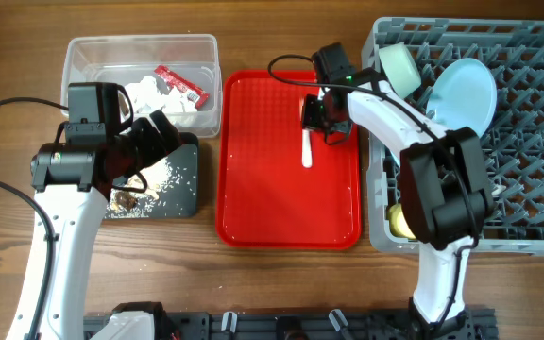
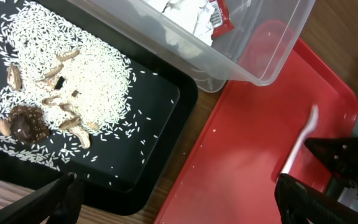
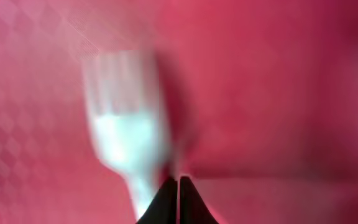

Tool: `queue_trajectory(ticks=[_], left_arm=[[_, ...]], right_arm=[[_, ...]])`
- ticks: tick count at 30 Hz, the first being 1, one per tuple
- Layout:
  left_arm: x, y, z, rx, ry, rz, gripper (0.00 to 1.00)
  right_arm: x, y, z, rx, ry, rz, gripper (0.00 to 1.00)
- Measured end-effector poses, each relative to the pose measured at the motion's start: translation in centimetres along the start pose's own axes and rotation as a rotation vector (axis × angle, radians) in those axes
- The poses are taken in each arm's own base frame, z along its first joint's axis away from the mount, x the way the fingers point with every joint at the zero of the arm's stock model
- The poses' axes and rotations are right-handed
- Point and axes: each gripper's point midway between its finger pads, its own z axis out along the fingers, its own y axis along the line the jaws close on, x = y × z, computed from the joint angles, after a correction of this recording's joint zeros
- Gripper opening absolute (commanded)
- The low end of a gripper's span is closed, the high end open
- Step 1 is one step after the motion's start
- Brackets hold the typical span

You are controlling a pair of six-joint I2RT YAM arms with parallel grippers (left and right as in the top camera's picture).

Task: Sort waste into correct bins and load items into the dishwasher rack
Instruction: 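Grasp the white fork with the right gripper and lift it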

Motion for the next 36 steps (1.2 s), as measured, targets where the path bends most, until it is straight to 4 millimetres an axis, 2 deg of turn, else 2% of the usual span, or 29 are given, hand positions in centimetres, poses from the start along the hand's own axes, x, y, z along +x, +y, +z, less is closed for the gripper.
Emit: queue_trajectory(ticks=[5,11,13,17,21,31,36], left_arm=[[0.0,0.0,0.0,0.0,0.0,0.0,1.0],[0.0,0.0,0.0,0.0,0.0,0.0,1.0],[0.0,0.0,0.0,0.001,0.0,0.0,1.0],[0.0,0.0,0.0,0.0,0.0,0.0,1.0],[0.0,0.0,0.0,0.0,0.0,0.0,1.0],[0.0,0.0,0.0,0.0,0.0,0.0,1.0],[0.0,0.0,0.0,0.0,0.0,0.0,1.0]], right_arm=[[0.1,-0.5,-1.4,0.031,-0.016,0.0,0.05],[-1.7,0.1,-2.4,0.017,-0.102,-0.02,0.45],[-2.3,0.5,-2.4,0.002,-0.132,-0.034,0.5],[-3.8,1.5,-2.6,-0.036,-0.192,-0.048,0.5],[-4.3,2.3,-2.5,-0.078,-0.209,-0.062,0.47],[-2.8,2.2,0.7,-0.081,-0.134,-0.065,0.44],[-2.5,2.9,1.1,-0.09,-0.134,-0.082,0.44]])
